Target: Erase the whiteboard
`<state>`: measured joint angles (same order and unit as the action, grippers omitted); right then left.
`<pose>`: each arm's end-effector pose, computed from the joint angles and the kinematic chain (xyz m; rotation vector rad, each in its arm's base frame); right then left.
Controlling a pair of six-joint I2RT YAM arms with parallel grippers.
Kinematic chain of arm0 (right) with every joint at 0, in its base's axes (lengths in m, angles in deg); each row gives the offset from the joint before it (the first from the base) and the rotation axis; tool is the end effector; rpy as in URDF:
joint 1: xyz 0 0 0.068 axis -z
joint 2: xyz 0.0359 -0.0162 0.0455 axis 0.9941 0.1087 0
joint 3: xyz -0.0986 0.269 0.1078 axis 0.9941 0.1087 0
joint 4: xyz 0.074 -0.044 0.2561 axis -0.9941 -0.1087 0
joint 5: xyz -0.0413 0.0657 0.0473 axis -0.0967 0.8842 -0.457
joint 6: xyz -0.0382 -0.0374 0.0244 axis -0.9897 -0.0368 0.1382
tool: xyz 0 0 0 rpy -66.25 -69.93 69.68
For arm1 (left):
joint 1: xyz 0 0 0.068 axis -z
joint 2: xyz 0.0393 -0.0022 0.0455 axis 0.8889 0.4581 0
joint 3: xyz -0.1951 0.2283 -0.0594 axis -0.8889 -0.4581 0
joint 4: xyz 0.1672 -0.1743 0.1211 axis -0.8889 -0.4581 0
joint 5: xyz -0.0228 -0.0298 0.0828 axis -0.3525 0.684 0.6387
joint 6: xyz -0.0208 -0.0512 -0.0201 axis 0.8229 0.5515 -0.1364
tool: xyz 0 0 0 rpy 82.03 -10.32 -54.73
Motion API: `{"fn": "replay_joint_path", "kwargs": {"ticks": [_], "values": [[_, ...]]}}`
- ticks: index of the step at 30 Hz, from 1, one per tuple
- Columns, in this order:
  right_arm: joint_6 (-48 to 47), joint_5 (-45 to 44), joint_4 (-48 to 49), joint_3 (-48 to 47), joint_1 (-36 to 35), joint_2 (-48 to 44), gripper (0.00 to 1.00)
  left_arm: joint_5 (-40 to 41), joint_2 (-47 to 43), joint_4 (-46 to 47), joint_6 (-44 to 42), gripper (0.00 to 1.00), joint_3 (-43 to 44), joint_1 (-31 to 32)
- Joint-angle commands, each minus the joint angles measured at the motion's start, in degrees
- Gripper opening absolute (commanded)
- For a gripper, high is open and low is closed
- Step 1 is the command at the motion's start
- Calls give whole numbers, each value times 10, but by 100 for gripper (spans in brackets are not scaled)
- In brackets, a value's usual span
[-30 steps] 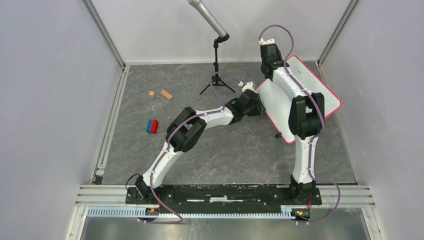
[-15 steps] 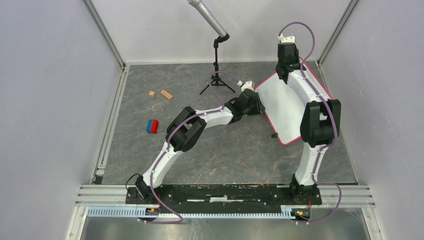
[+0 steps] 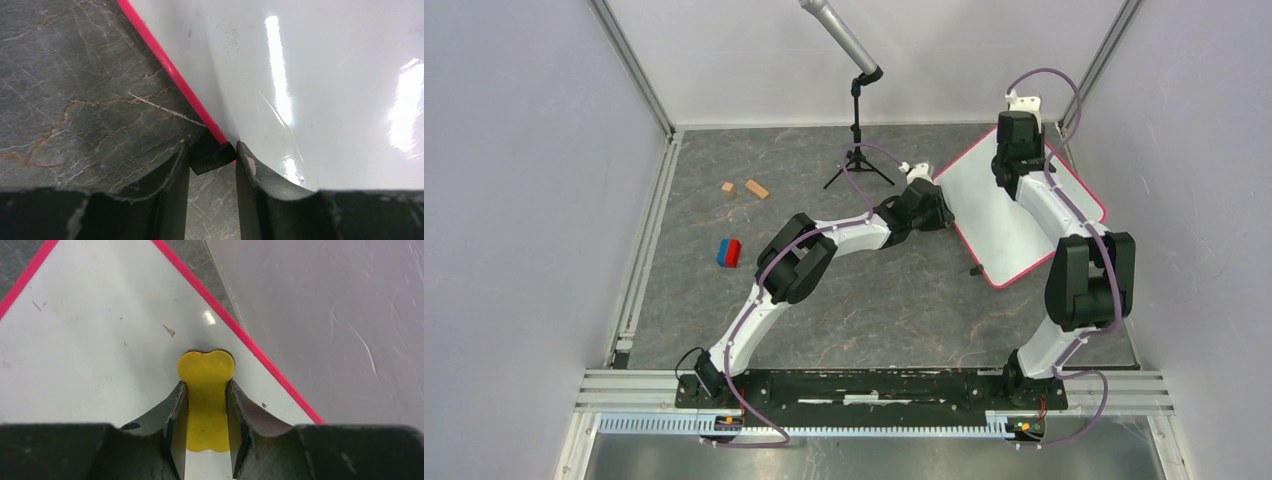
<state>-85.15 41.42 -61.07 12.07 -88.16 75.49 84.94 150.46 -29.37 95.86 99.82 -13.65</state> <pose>0.4047 0.0039 0.3132 0.2567 2.0438 -0.7252 0.3870 -0.4408 0.1494 0.0154 2.2177 -0.8768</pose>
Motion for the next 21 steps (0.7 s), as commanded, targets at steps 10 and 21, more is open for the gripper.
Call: {"fn": "replay_joint_path", "kwargs": {"ticks": [10,21], "values": [[-4,26,-64,-218,-24,167,33,26,12,-86,-6,2,-26,-4],[-1,6,-60,-155,-20,130,33,29,11,-87,-7,2,-25,-3]]}}
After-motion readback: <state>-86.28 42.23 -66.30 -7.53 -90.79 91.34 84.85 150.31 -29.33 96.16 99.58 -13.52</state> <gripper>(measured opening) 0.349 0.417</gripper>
